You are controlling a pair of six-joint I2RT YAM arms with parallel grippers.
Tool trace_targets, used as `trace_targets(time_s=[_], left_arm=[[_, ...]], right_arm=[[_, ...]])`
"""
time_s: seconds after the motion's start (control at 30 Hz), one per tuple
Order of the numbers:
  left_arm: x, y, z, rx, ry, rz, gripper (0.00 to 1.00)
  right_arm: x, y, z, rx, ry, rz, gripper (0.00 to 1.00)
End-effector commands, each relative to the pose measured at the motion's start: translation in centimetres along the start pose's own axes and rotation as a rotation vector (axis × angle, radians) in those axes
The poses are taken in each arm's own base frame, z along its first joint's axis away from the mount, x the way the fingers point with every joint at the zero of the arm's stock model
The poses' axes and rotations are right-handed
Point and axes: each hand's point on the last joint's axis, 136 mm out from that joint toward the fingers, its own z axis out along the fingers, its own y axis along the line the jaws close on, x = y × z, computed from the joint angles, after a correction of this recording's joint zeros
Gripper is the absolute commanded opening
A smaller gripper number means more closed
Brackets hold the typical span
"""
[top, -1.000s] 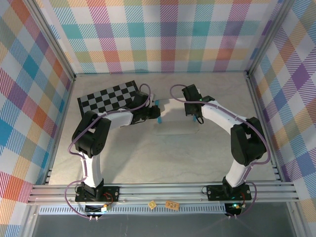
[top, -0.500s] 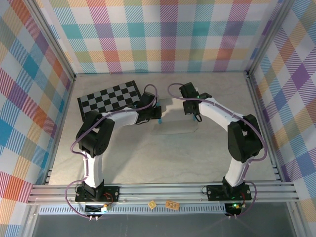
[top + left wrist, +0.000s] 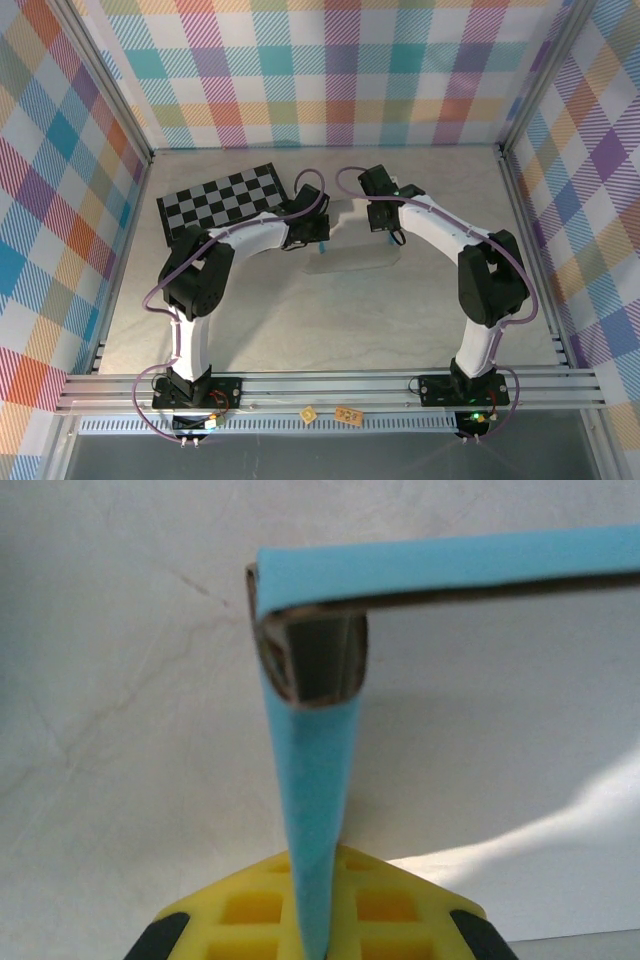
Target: Fold the paper box
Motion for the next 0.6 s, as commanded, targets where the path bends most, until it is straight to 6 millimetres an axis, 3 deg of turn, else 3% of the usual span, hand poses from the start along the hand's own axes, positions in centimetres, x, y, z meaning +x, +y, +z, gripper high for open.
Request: trace_targets(time_s=[0.0,0.27,0.57], left_arm=[[2.8,2.5,-2.0,-0.098,0.070,-0.064,0.00],[6.1,3.6,-1.7,-0.085,0.099,-0.109,0.03],[7.6,5.1,-1.0,-0.140,0.121,-0.118,0.06]], right_arm=[[-0.5,-0.6,-1.4,0.004,-0.010,0.018,0.00],[2.4,1.5,-1.9,-0.015,0.008,-0.026,0.00],[2.3,1.4,-2.6,-0.003,-0.013,-0.034,0.00]])
